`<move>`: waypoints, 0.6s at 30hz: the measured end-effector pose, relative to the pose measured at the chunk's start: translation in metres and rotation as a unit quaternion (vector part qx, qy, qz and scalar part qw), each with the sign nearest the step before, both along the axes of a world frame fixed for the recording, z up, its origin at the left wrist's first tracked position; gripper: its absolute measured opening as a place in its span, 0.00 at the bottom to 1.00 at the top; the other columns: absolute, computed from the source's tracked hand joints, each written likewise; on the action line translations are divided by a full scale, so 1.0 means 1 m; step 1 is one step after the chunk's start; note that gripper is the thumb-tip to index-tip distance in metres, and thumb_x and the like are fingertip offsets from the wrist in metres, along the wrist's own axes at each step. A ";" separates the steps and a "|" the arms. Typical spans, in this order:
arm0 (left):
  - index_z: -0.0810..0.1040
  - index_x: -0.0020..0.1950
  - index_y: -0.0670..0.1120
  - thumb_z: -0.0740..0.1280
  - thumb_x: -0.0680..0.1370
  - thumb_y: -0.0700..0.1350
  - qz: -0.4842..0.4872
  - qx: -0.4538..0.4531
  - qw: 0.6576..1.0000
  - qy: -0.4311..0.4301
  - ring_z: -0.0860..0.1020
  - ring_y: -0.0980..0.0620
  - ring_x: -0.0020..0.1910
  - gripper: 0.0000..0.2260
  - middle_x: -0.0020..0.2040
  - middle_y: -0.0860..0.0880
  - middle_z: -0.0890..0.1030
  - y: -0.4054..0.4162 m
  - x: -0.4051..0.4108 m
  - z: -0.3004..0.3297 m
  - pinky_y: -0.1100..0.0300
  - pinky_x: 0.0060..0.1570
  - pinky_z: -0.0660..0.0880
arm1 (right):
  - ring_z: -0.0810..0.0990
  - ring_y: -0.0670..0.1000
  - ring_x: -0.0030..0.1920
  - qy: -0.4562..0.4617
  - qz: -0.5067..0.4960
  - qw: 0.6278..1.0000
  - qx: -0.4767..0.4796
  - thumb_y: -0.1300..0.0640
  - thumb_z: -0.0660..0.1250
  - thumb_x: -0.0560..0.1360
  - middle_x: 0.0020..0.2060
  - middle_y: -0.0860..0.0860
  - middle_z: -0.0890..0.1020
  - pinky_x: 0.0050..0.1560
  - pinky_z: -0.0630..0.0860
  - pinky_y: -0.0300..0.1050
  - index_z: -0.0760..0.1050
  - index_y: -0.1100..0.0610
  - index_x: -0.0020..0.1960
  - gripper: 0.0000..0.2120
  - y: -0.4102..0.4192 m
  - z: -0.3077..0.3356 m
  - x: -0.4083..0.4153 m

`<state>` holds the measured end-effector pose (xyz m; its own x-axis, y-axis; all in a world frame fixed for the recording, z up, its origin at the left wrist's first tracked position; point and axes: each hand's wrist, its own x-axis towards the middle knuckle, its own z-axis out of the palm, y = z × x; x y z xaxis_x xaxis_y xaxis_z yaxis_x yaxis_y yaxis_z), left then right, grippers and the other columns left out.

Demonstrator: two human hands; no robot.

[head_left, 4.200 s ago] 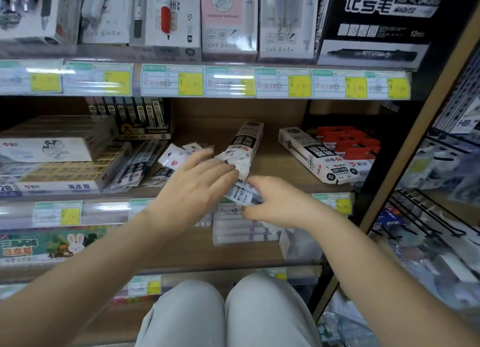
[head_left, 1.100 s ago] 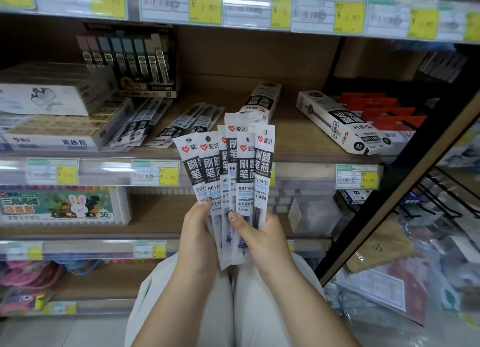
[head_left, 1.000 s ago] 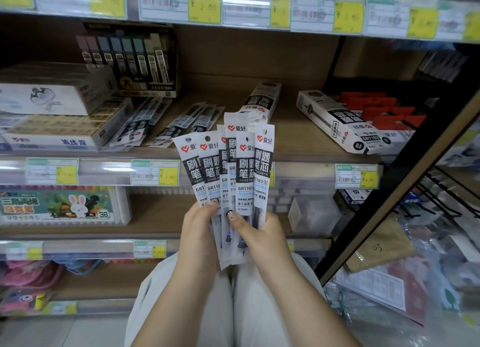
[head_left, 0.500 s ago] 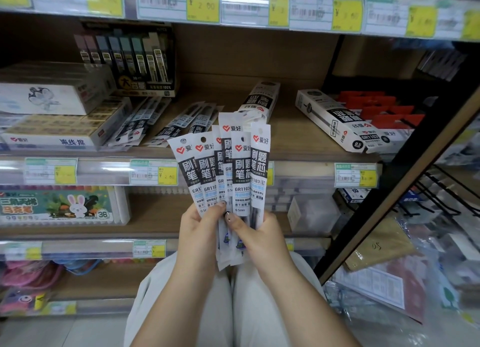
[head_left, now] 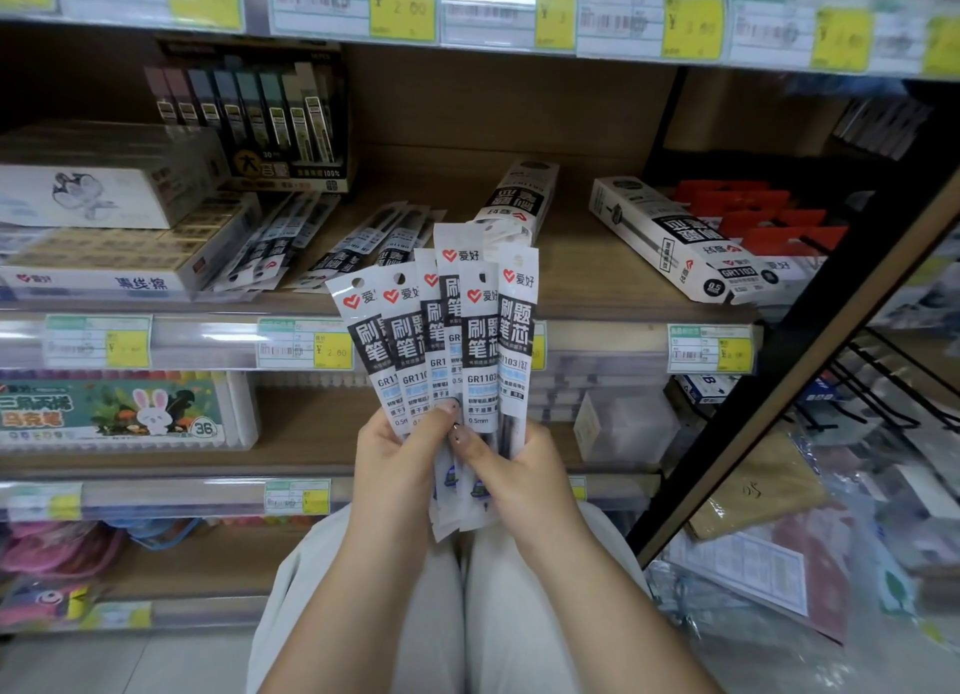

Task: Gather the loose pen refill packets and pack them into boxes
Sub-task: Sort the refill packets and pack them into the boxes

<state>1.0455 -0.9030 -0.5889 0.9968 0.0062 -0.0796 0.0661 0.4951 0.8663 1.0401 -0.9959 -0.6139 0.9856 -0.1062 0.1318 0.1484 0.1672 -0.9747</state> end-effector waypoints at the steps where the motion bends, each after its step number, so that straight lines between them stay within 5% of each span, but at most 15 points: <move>1: 0.84 0.46 0.47 0.62 0.77 0.34 0.003 0.004 1.000 0.001 0.82 0.39 0.50 0.13 0.50 0.41 0.84 0.000 0.001 0.000 0.38 0.55 0.74 | 0.83 0.49 0.52 -0.001 0.001 1.000 -0.001 0.55 0.70 0.68 0.48 0.48 0.85 0.53 0.78 0.48 0.81 0.46 0.47 0.08 0.000 0.000 0.000; 9: 0.85 0.43 0.49 0.62 0.77 0.34 0.013 0.005 1.000 0.001 0.83 0.43 0.48 0.15 0.47 0.43 0.85 -0.001 0.002 -0.001 0.44 0.53 0.77 | 0.82 0.49 0.52 -0.004 -0.001 1.000 -0.013 0.55 0.70 0.68 0.49 0.48 0.85 0.54 0.78 0.48 0.80 0.49 0.50 0.11 0.000 -0.001 0.001; 18: 0.83 0.50 0.44 0.68 0.72 0.35 0.002 0.001 1.000 -0.004 0.81 0.39 0.53 0.10 0.51 0.41 0.83 0.000 0.003 -0.004 0.39 0.56 0.74 | 0.82 0.48 0.52 0.007 -0.007 1.000 -0.027 0.63 0.69 0.73 0.48 0.47 0.85 0.55 0.78 0.50 0.80 0.47 0.48 0.11 0.000 0.002 0.000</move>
<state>1.0482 -0.9028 -0.5929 0.9974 0.0096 -0.0716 0.0576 0.4935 0.8678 1.0400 -0.9959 -0.6123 0.9858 -0.1124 0.1244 0.1370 0.1120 -0.9842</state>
